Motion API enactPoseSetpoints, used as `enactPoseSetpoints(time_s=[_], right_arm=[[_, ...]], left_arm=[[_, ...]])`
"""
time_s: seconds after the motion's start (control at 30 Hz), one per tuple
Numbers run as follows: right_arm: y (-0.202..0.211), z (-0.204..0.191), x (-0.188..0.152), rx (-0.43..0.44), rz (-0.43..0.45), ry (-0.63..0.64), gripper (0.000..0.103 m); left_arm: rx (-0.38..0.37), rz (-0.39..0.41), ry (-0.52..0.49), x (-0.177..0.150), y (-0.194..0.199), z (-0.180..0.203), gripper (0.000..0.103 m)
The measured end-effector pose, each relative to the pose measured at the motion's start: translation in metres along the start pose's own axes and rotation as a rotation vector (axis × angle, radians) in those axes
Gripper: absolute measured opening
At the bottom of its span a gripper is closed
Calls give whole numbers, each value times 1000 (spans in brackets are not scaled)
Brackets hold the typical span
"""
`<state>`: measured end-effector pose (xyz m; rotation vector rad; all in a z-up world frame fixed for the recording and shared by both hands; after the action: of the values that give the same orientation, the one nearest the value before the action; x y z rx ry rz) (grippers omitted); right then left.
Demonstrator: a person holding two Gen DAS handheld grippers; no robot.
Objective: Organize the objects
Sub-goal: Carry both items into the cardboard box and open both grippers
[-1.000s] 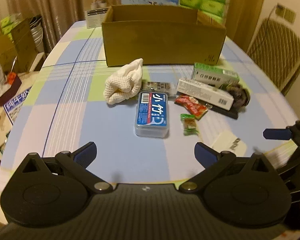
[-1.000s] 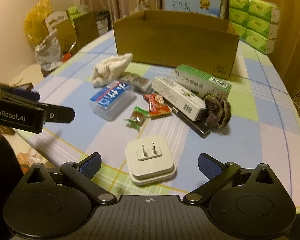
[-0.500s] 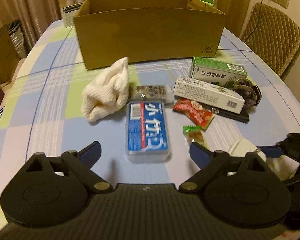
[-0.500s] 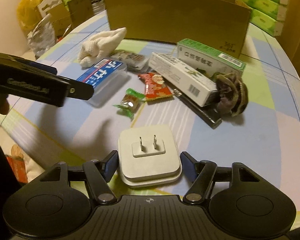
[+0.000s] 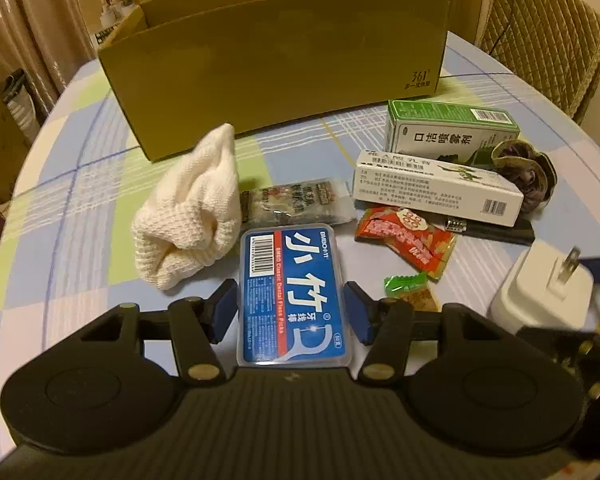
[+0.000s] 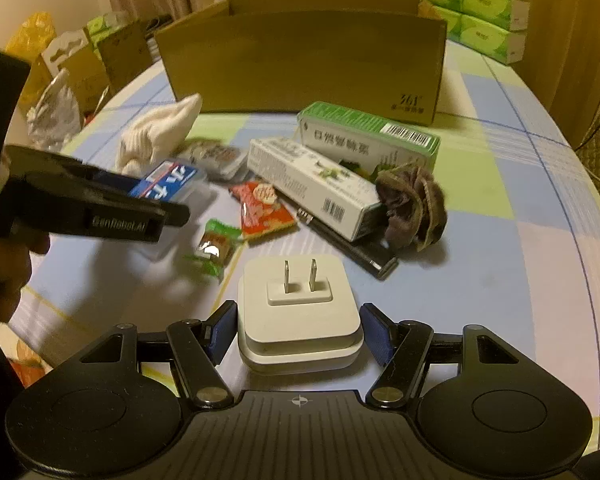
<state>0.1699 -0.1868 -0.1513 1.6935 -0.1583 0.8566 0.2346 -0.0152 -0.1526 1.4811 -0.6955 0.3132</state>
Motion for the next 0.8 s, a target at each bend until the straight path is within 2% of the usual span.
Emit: enactPoseSetpoints(time_s=[0.23, 0.4, 0.6, 0.8], right_arm=[[13, -1, 10, -1, 50, -5, 63], [31, 1, 34, 6, 108, -11, 63], [48, 12, 106, 1, 211, 6, 63], [44, 29, 205, -22, 305, 20, 63]], left_arm=[[7, 22, 5, 7, 23, -4, 52], [6, 59, 20, 29, 46, -11, 52], [29, 134, 30, 92, 70, -30, 52], [57, 203, 19, 175, 63, -49, 52]])
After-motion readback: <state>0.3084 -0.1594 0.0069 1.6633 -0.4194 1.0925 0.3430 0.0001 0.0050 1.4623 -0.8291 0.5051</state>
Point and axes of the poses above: each gripper's, at about its wrist camera, not at the fingertips, and y roughly against the way its jaws point, z to its right, x to its top, the point moved 7 cm from there along -y, roughly the way its jaws point, and after that the axes turned 4 degrees about y, right-handed, at the moved point
